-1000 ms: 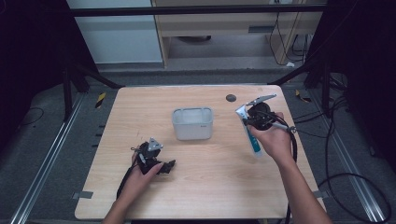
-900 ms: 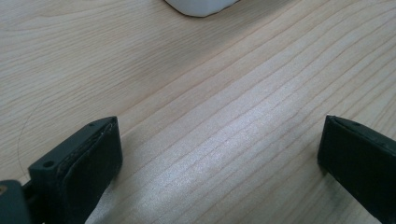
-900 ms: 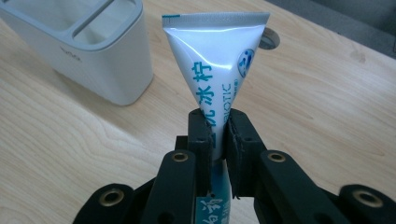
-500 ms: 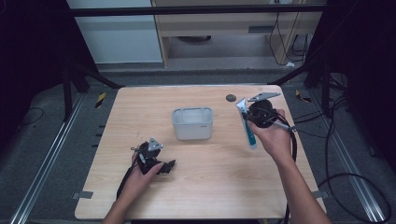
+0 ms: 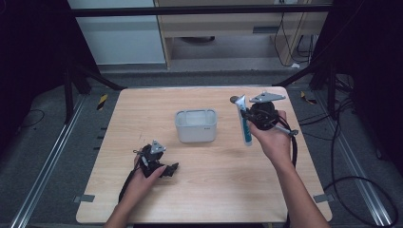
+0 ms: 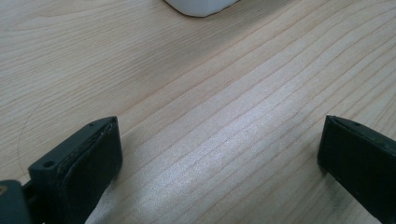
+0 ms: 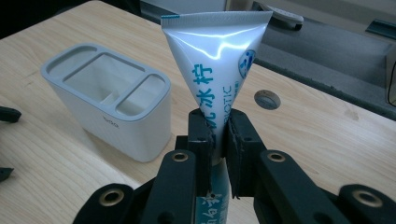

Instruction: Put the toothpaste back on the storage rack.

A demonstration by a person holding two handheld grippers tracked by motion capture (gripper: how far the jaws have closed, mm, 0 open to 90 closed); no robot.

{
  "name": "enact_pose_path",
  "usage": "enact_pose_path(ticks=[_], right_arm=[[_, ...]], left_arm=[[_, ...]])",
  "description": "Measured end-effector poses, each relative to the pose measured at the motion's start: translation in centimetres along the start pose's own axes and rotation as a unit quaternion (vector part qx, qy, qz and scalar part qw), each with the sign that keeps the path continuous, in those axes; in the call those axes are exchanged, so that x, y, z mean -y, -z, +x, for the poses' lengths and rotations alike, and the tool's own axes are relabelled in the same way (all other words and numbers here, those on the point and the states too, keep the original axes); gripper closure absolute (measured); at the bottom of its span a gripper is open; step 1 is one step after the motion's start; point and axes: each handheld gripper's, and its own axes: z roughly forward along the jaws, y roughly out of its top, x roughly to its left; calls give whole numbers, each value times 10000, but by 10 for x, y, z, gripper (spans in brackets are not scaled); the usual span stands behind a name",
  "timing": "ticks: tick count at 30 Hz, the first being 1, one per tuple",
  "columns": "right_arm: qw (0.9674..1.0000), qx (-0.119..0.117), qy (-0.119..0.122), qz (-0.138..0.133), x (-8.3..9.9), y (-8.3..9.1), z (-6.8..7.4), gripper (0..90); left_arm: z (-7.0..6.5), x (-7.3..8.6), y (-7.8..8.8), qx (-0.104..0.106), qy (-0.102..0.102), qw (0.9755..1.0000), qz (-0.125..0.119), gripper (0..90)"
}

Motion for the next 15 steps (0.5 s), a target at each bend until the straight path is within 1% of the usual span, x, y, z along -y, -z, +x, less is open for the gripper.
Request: enact_pose_path(ticks=[10,15], right_arm=[[10000,-33,10,-82,-1,-2,5,812],[9999,-62,-44,-151,-2,0,9,813]], left_arm=[[0,0,0,0,3,10000,-1,0],[0,0,0,0,4,10000,0,0]])
